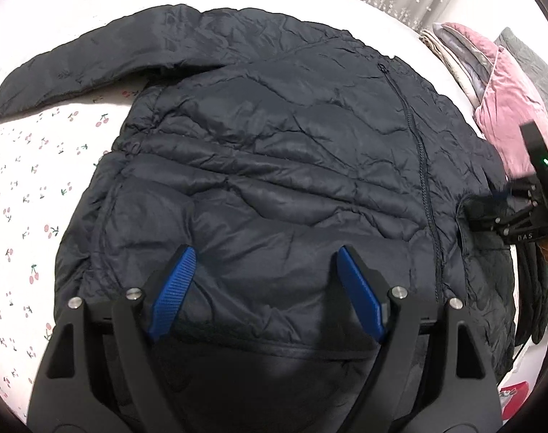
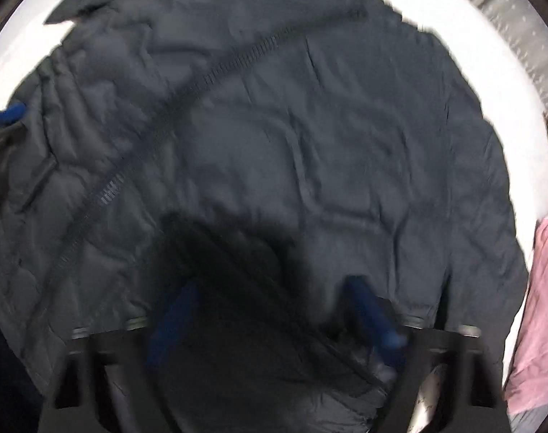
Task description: Fold large clothes
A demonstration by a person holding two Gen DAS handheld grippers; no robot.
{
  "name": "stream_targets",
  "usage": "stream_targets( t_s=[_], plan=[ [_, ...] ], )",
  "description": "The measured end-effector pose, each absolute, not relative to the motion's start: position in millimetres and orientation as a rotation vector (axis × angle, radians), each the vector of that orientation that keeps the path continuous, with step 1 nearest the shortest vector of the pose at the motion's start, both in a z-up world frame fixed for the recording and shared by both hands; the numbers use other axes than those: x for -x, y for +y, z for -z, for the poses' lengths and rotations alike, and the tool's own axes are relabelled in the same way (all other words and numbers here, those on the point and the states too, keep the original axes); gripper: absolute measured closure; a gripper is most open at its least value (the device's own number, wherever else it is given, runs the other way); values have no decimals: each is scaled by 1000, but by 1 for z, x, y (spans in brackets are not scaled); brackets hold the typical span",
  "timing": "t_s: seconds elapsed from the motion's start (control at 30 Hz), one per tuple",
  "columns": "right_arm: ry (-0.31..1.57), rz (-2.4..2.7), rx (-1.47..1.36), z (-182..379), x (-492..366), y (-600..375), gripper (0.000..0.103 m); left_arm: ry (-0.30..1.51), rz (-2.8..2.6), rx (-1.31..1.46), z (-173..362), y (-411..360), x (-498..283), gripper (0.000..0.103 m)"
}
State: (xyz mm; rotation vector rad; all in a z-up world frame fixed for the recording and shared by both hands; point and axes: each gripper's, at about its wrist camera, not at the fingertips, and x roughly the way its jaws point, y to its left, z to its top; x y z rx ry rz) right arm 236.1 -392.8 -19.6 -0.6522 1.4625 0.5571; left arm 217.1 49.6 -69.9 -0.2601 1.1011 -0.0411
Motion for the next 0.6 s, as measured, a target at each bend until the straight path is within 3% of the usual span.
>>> stream_targets(
  t_s=[0.03,0.13,0.23,0.5,0.6],
  plan=[
    [1475,-569,610,16,-237,-402,79,1101,39,271,70,52,-218,22],
    [1421,-637,635,-7,-209,-413,87,1100,40,290,69,54,-217,22],
    [1356,-684,674,-30,-164,-420,88,1095,36,277,68,52,-216,22],
    [1323,-605,722,-14,-77,-428,87,1073,41,278,65,50,-213,22],
    [1246,-701,630,-46,-51,-427,86,1056,46,285,62,50,-213,22]
  ],
)
